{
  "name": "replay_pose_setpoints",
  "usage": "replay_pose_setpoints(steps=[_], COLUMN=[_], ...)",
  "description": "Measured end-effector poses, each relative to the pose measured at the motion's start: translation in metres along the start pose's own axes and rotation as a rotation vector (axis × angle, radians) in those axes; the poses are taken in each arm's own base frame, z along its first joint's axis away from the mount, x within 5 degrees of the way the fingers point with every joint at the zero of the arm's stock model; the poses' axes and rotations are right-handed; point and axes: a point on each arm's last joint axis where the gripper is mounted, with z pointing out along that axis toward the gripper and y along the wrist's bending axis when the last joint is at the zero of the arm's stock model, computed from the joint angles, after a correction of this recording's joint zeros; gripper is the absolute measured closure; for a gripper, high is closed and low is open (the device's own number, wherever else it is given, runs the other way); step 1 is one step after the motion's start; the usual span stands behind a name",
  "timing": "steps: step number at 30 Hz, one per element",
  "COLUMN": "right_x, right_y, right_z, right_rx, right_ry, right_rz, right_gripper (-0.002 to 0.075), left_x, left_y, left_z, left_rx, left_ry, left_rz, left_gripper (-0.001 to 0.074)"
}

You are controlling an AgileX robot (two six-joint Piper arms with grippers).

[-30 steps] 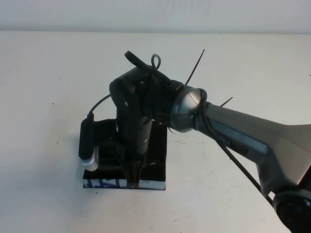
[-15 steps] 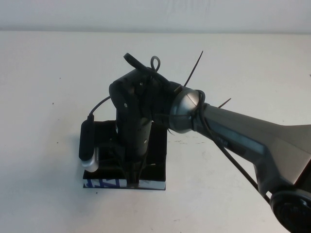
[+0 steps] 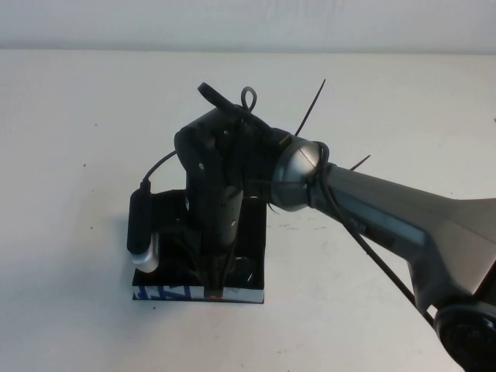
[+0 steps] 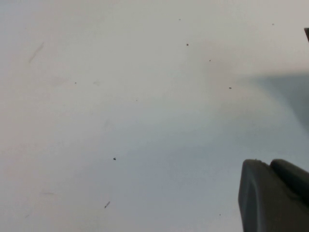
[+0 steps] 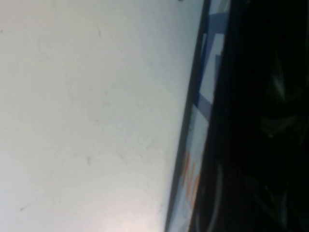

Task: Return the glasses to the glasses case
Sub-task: Place the glasses in the glasses case, then close the glasses case

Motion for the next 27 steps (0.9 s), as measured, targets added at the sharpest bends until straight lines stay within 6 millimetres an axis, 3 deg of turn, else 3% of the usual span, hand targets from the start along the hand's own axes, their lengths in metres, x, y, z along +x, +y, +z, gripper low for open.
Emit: replay_pose_setpoints(steps=[8, 15, 18, 22, 24, 27], right_x=[0.003, 0.016, 0.034, 0.072, 0.086, 0.095], right_y=[-0.002, 0.006, 0.023, 0.038, 0.041, 0.043], right_z=[-0.03, -0.064, -0.083, -0.105, -0.111, -0.115], right_rx=[0.082, 0.13, 0.12, 0.175, 0.192, 0.184], right_ry=[0.001, -0.017, -0.04, -0.139, -0.166, -0.194], right_rz=[-0.014, 0.197, 0.325, 0.499, 0.567, 0.629], right_gripper=[0.0491, 0.0493, 0.0516, 0.0627, 0.069, 0.0724], left_x=[0.0, 0.0, 0.0, 0.0, 0.0, 0.0], left_y=[0.0, 0.0, 0.0, 0.0, 0.0, 0.0], left_z=[0.0, 0.0, 0.0, 0.0, 0.0, 0.0], left_rx=[0.0, 0.0, 0.0, 0.0, 0.0, 0.0], left_ry=[0.0, 0.0, 0.0, 0.0, 0.0, 0.0], left_rz=[0.0, 0.0, 0.0, 0.0, 0.0, 0.0], left_gripper=[0.0735, 0.0735, 0.0735, 0.0735, 0.0735, 0.0735])
